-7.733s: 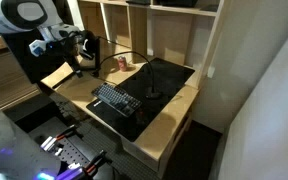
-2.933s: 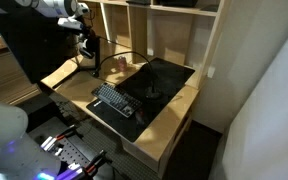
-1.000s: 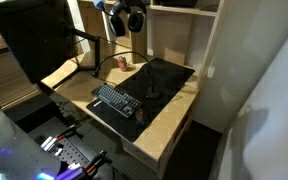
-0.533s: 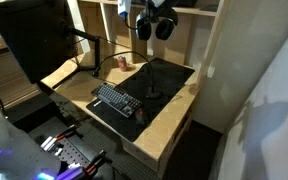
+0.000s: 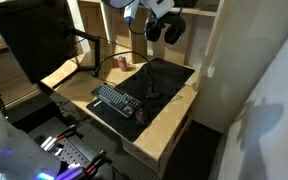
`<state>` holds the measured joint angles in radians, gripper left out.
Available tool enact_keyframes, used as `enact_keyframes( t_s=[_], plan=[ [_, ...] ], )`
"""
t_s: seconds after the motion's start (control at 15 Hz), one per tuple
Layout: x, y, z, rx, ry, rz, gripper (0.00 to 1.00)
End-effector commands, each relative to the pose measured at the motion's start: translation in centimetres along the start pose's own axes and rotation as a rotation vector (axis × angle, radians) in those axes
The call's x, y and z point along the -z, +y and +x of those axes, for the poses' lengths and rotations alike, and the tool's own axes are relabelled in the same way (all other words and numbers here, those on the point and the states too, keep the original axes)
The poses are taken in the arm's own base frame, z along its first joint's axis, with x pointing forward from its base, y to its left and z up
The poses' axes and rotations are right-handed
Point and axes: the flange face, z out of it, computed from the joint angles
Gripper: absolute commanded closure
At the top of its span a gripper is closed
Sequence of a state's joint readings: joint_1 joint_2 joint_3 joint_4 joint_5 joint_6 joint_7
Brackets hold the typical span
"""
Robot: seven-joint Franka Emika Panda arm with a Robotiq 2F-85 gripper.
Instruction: Take the headphones off the back of the computer and put them near the lamp
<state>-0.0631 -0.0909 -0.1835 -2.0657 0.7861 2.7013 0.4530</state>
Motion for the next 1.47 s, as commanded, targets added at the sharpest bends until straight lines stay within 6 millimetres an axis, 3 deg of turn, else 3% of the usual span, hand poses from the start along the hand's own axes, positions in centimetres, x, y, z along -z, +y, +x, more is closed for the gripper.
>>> enact_keyframes(
  t_s=[0.0, 0.33, 0.8, 0.87, 0.93, 1.07, 1.13, 1.4],
  plan=[
    [-5.4, 3.2, 2.2, -0.102, 0.037, -0.115, 0.79],
    [-12.2, 7.9, 5.5, -0.298, 0.106, -0.224, 0.79],
    [-19.5, 10.2, 4.8, -0.339, 0.189, -0.341, 0.79],
    [-18.4, 11.1, 4.7, -0.337, 0.145, -0.347, 0.79],
    [-19.1, 11.5, 4.4, -0.342, 0.149, -0.361, 0.54],
    [-19.6, 12.0, 4.3, -0.342, 0.145, -0.371, 0.54],
    [-19.5, 12.0, 4.4, -0.343, 0.146, -0.370, 0.79],
    [-22.0, 13.5, 3.3, -0.371, 0.100, -0.381, 0.79]
  ],
)
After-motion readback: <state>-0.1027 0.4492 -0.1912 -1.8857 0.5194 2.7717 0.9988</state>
